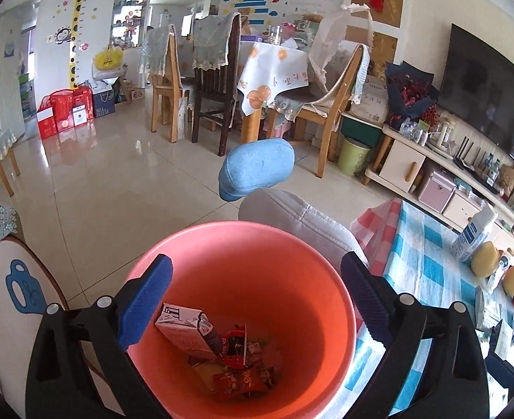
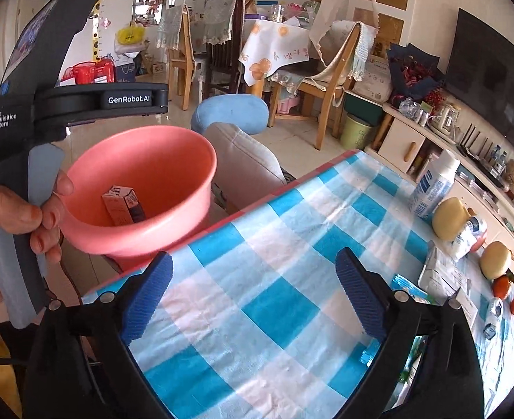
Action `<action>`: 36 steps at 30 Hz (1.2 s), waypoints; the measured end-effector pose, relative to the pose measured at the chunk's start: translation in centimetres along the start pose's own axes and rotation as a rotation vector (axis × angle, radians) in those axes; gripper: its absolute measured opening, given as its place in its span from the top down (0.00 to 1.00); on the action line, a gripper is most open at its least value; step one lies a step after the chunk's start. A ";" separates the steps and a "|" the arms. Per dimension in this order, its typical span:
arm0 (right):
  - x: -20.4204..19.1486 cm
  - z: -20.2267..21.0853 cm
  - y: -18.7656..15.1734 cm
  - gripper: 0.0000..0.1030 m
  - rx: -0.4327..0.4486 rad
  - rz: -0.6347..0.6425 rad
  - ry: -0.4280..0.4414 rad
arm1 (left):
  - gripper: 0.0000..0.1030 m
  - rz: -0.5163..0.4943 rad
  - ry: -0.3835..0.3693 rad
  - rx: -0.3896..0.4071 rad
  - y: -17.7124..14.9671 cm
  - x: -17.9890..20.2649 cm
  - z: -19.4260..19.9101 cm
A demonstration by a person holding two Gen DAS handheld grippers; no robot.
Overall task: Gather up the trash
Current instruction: 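Bring both tools back over the table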
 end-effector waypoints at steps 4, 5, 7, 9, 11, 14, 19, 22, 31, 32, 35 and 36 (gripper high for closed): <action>1.5 0.9 -1.4 0.06 -0.013 -0.018 -0.036 | 0.07 -0.049 -0.014 0.002 -0.4 1.6 0.5; 1.9 1.1 -1.7 0.06 -0.015 -0.019 -0.047 | 0.07 -0.063 -0.018 0.002 -0.5 2.0 0.7; 2.6 1.6 -2.3 0.05 -0.020 -0.020 -0.066 | 0.07 -0.092 -0.022 0.006 -0.8 2.9 0.9; 3.1 2.1 -2.9 0.05 -0.023 -0.022 -0.082 | 0.07 -0.118 -0.024 0.008 -1.0 3.7 1.2; 3.6 2.5 -3.5 0.05 -0.025 -0.024 -0.091 | 0.07 -0.137 -0.025 0.009 -1.1 4.4 1.4; 4.3 3.0 -4.3 0.05 -0.029 -0.027 -0.100 | 0.07 -0.156 -0.028 0.006 -1.4 5.4 1.6; 5.4 3.9 -5.6 0.05 -0.025 -0.052 -0.097 | 0.07 -0.206 -0.028 0.004 -1.9 7.2 2.0; 6.2 4.4 -6.2 0.05 -0.018 -0.067 -0.099 | 0.07 -0.243 -0.030 0.009 -2.4 8.5 2.4; 8.6 6.2 -7.0 0.05 0.032 -0.105 -0.104 | 0.07 -0.336 -0.047 0.022 -3.6 12.1 3.0; 8.9 6.3 -7.1 0.05 0.035 -0.110 -0.106 | 0.07 -0.342 -0.053 0.022 -3.8 12.5 3.1; 9.8 6.7 -7.6 0.05 0.044 -0.128 -0.102 | 0.07 -0.355 -0.071 0.024 -4.1 13.5 3.3; 10.1 6.8 -7.7 0.05 0.045 -0.130 -0.104 | 0.07 -0.361 -0.076 0.024 -4.2 13.9 3.3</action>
Point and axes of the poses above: each gripper's, at about its wrist camera, not at the fingertips, and z roughly against the way its jaws point, x to its right, y to its top, the point moved 6 cm from there along -z, roughly the way its jaws point, and after that the axes turned 2 degrees about z, right-handed, at the moved point
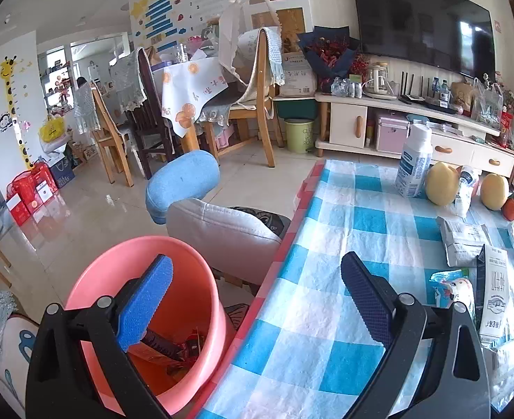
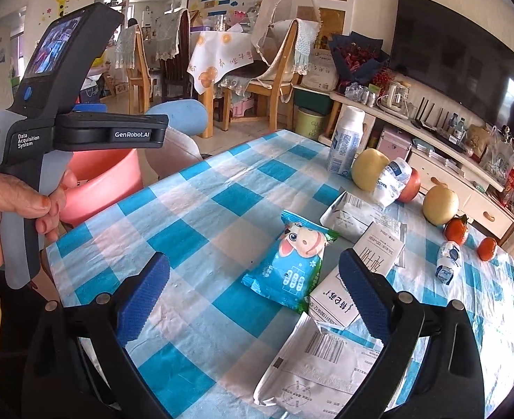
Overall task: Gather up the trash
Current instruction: 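Bring both tools back over the table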
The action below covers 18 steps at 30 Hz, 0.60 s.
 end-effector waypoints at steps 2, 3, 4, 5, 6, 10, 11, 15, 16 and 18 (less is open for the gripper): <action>0.8 0.2 -0.2 0.05 0.003 -0.004 -0.009 | 0.07 -0.013 -0.005 0.004 0.0 0.7 0.1; 1.2 0.3 -0.2 0.05 0.005 -0.010 -0.012 | 0.07 -0.019 -0.009 0.006 0.0 1.1 0.1; 1.6 0.4 -0.3 0.05 0.005 -0.016 -0.012 | 0.07 -0.026 -0.013 0.007 0.0 1.4 0.1; 2.0 0.5 -0.4 0.05 0.007 -0.024 -0.013 | 0.07 -0.032 -0.016 0.006 0.0 1.7 0.2; 2.5 0.7 -0.5 0.05 0.009 -0.031 -0.015 | 0.07 -0.040 -0.020 0.005 0.0 2.1 0.2; 4.2 1.1 -0.8 0.05 0.011 -0.059 -0.027 | 0.07 -0.071 -0.031 0.001 -0.1 3.5 0.2; 4.6 1.2 -0.9 0.05 0.013 -0.068 -0.030 | 0.07 -0.076 -0.035 0.000 -0.1 3.8 0.2; 6.4 1.8 -1.2 0.05 0.022 -0.096 -0.040 | 0.07 -0.095 -0.044 -0.002 -0.2 4.8 0.2; 6.8 1.9 -1.2 0.05 0.023 -0.103 -0.045 | 0.07 -0.102 -0.044 -0.001 -0.2 5.1 0.2; 7.7 2.1 -1.3 0.05 0.028 -0.117 -0.054 | 0.07 -0.112 -0.051 -0.003 -0.3 5.6 0.2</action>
Point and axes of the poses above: each gripper's, at about its wrist camera, not at the fingertips, and z roughly against the way its jaws point, x to its right, y to its top, the point moved 6 cm from there along -z, roughly the way its jaws point, and after that the axes turned 2 degrees about z, right-handed, at the moved point
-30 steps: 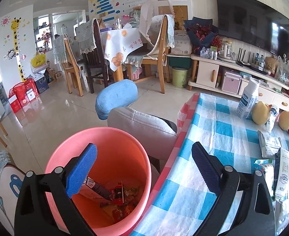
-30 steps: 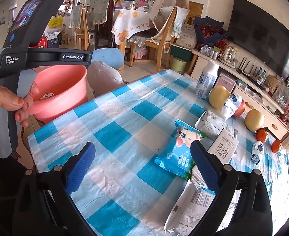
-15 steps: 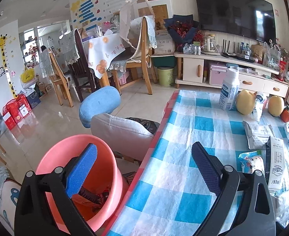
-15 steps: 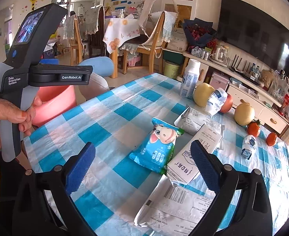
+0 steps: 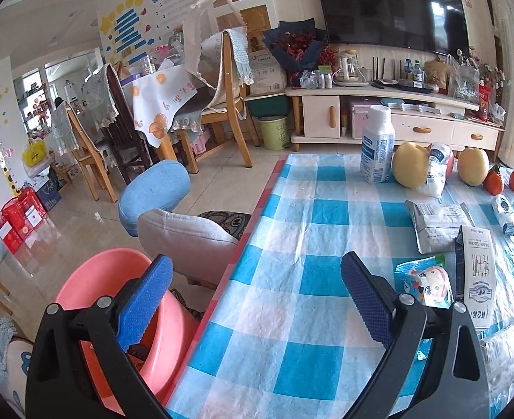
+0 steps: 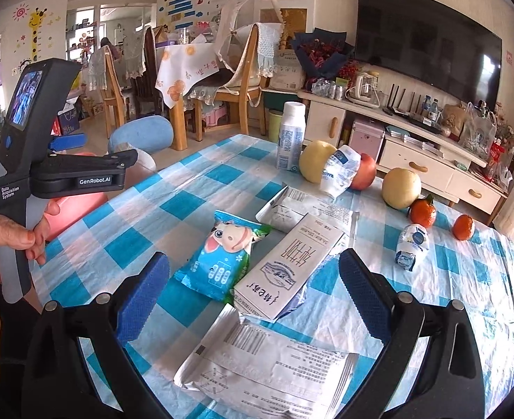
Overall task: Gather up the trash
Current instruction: 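Bring both tools back over the table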
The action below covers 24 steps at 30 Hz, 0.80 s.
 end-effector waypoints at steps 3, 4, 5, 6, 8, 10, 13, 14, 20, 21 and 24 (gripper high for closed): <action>1.3 0.4 0.1 0.05 0.009 -0.023 -0.010 | 0.07 -0.006 -0.011 -0.006 -0.1 0.6 -0.2; 1.8 0.5 0.2 0.05 0.012 -0.030 -0.016 | 0.07 -0.007 -0.015 -0.007 -0.1 0.7 -0.2; 2.4 0.7 0.2 0.05 0.017 -0.037 -0.023 | 0.07 -0.007 -0.022 -0.009 -0.1 1.0 -0.2; 3.0 0.8 0.2 0.05 0.021 -0.048 -0.029 | 0.07 -0.006 -0.032 -0.009 -0.1 1.1 -0.2; 4.1 1.2 0.4 0.05 0.032 -0.073 -0.035 | 0.07 0.001 -0.054 -0.012 -0.1 1.5 -0.3; 5.3 1.7 0.5 0.05 0.049 -0.099 -0.049 | 0.07 0.011 -0.084 -0.019 -0.1 1.9 -0.3; 7.7 2.4 0.7 0.05 0.074 -0.152 -0.075 | 0.07 0.025 -0.129 -0.016 -0.1 2.5 -0.3; 8.6 2.6 0.7 0.05 0.080 -0.174 -0.080 | 0.07 0.029 -0.147 -0.012 -0.1 2.7 -0.1; 13.9 4.0 0.3 0.05 0.116 -0.297 -0.151 | 0.07 0.029 -0.280 -0.010 -0.2 5.7 0.1; 14.8 4.1 0.1 0.05 0.118 -0.315 -0.165 | 0.07 0.020 -0.299 -0.015 -0.2 6.3 0.1; 17.2 4.2 -0.6 0.05 0.120 -0.365 -0.200 | 0.07 -0.019 -0.341 -0.023 -0.4 8.5 0.0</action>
Point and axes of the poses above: each gripper's, at about its wrist camera, not at the fingertips, and z roughly against the way its jaws point, x to its right, y to its top, the point moved 6 cm from there along -z, roughly the way its jaws point, and after that the axes turned 2 degrees about z, right-handed, at the moved point
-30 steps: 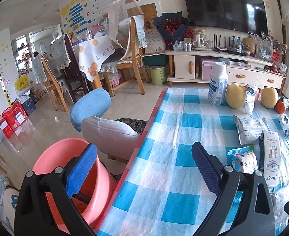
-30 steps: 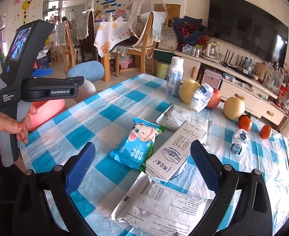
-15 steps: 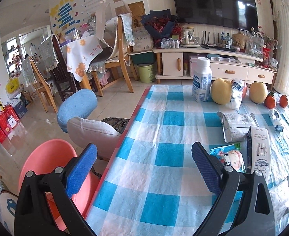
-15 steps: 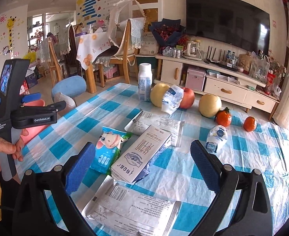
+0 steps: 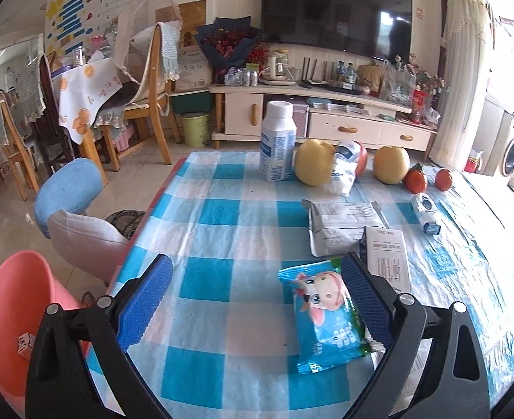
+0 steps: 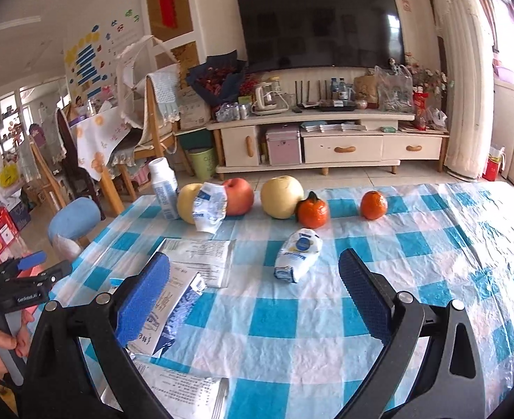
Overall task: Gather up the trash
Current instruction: 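Bring both tools back over the table, then close left gripper on second milk carton while right gripper closes on white Magicday bag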
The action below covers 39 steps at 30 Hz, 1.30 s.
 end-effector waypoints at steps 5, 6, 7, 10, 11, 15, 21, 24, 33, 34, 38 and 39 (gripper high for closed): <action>3.1 -1.9 -0.5 0.05 -0.038 -0.045 -0.065 | 0.07 -0.031 -0.091 -0.049 -0.9 3.4 -1.5; 3.6 -2.4 -0.6 0.05 -0.049 -0.056 -0.068 | 0.07 -0.038 -0.114 -0.060 -1.1 4.2 -1.8; 4.0 -2.9 -0.7 0.05 -0.060 -0.069 -0.066 | 0.07 -0.051 -0.134 -0.069 -1.2 5.0 -2.1; 4.7 -4.8 -1.1 0.05 -0.095 -0.102 -0.055 | 0.07 -0.097 -0.188 -0.088 -1.7 7.6 -2.8; 4.9 -5.4 -1.2 0.05 -0.106 -0.116 -0.046 | 0.07 -0.107 -0.208 -0.097 -1.8 8.4 -3.1; 5.3 -7.6 -1.9 0.05 -0.153 -0.157 -0.022 | 0.07 -0.142 -0.263 -0.149 -2.6 10.9 -4.5; 5.1 -10.8 -2.8 0.05 -0.223 -0.170 0.007 | 0.07 -0.143 -0.320 -0.217 -3.1 12.6 -6.4; 4.7 -12.3 -3.2 0.06 -0.253 -0.157 0.017 | 0.20 -0.142 -0.311 -0.234 -3.1 12.8 -7.2; 4.4 -16.0 -4.2 0.20 -0.328 -0.086 -0.003 | 0.29 -0.126 -0.308 -0.280 -3.3 12.9 -8.7; 4.4 -16.3 -4.3 0.20 -0.334 -0.085 -0.004 | 0.31 -0.124 -0.307 -0.281 -3.3 12.8 -8.8; 4.3 -16.9 -4.3 0.21 -0.341 -0.077 0.000 | 0.37 -0.116 -0.307 -0.294 -3.4 12.9 -9.2; 4.3 -17.0 -4.3 0.21 -0.340 -0.072 -0.003 | 0.38 -0.117 -0.307 -0.297 -3.5 13.0 -9.3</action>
Point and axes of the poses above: each gripper's, at about its wrist camera, not at the fingertips, and z roughly against the way its jaws point, x to its right, y to its top, the point moved 6 cm from there along -z, roughly the way its jaws point, and after that the axes turned 2 degrees about z, right-handed, at the moved point
